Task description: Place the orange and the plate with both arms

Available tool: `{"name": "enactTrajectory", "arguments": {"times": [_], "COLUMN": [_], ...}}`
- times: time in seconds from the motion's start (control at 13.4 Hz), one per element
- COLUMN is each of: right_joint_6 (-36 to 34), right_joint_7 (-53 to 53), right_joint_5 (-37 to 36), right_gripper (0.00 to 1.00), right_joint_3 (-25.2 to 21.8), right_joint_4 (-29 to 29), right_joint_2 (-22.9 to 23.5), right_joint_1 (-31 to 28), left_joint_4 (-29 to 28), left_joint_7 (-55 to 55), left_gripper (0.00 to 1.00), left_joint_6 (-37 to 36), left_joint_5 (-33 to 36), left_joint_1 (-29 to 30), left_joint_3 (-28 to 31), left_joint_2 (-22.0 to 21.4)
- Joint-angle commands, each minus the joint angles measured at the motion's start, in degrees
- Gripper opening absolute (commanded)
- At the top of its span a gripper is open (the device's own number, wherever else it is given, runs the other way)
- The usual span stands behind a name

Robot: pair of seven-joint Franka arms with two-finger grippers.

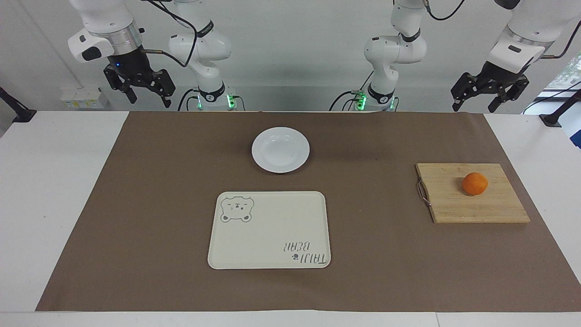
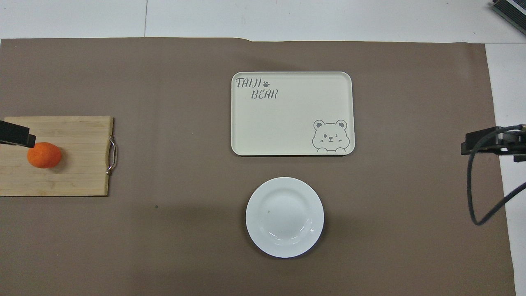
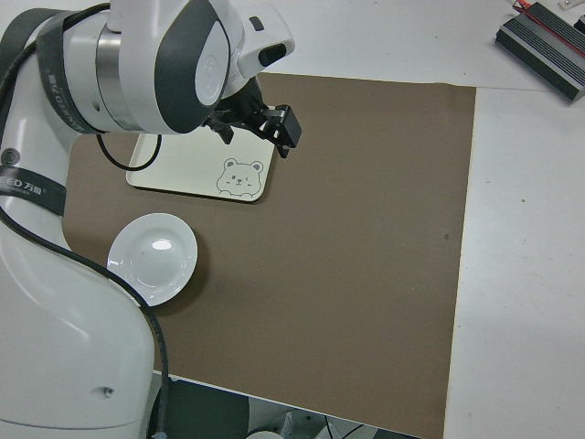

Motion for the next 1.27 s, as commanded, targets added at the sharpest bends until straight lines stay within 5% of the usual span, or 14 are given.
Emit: {"name": "enactTrajectory", "arguments": {"times": [0.0,1.19], "right_joint_6": [0.38,-0.23], "right_joint_7": [-2.71,-2.98], "right_joint_5": [-0.01,1.22], "right_gripper": [1.0,1.0], "right_joint_3": [0.33,0.06], "right_joint_4": [0.2,0.19], "right_joint_2": [0.29,0.02], "right_joint_1": [-0.73,-0.73], "left_joint_4": [-1.88,-1.7], "left_joint_7": [-0.21,-0.12], "left_gripper": [1.0,1.0], "left_joint_6": [0.69,0.69], "left_joint_5": [0.6,0.68], "left_joint_1": [0.42,0.33], "left_joint_3": [-0.41,-0.5], "left_joint_2": [-1.55,-1.46]}}
